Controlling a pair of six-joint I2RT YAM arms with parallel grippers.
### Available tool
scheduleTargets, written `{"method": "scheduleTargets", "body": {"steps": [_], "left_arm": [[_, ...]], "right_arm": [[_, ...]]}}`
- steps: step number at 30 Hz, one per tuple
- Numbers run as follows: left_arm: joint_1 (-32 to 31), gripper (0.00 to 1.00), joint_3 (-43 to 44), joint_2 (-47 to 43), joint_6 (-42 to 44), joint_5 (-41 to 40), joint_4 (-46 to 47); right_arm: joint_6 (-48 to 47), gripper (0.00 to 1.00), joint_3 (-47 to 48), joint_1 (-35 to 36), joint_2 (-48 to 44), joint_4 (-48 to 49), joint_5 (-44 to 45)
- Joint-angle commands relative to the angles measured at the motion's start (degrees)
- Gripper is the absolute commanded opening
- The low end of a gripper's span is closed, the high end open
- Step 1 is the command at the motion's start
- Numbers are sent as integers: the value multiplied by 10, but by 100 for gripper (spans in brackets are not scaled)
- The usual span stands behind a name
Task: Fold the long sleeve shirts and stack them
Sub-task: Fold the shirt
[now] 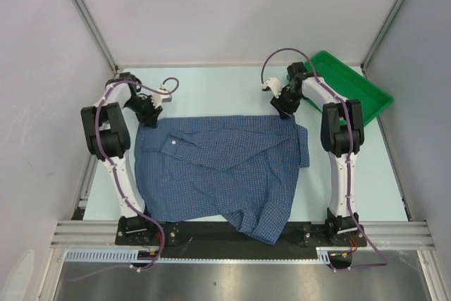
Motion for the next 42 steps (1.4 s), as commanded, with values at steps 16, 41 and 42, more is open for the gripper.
{"method": "scheduleTargets", "body": {"steps": [16,41,42], "left_arm": [[7,0,108,1,-104,-10,70],[-41,68,-436,-530,67,149,-52],[-59,68,-493,-575,65,145,-47]], "right_arm": [[72,0,-15,7,-19,199,112],[65,85,-464,221,-567,-54,-128],[72,84,-493,254,-596,-45,-99]]}}
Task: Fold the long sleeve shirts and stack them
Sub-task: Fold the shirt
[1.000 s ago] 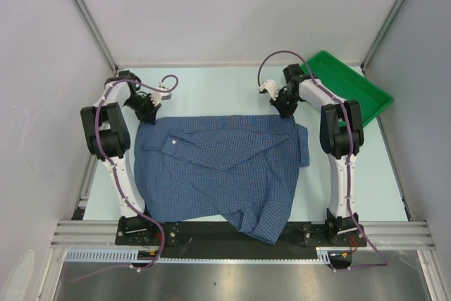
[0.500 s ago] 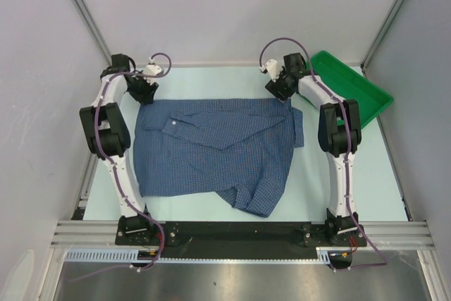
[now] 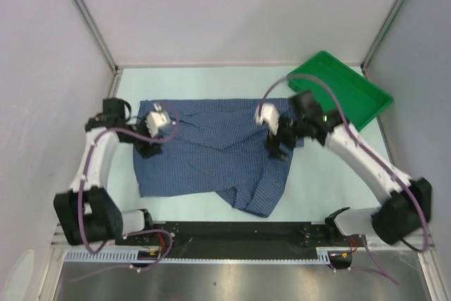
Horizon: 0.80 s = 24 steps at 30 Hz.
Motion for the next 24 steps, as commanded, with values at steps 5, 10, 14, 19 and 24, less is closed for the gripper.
{"method": "scheduleTargets", "body": {"steps": [5,10,14,19,24], "left_arm": [[-184,69,-254,-170,49,-11,5],[-180,66,-281,-169,-22,-39,64],[-106,65,-258,-151,-88,14,76],[-24,64,-239,-124,-107,44,64],[-12,65,-240,-131,-109,24,62]], "right_arm": [[39,76,-198,239,-105,11,24],[65,65,-197,364,-61,91,75],[100,57,-169,462,-3,143,148],[142,52,-139,502,64,208,184],[161,52,-118,514,138,235,235]]}}
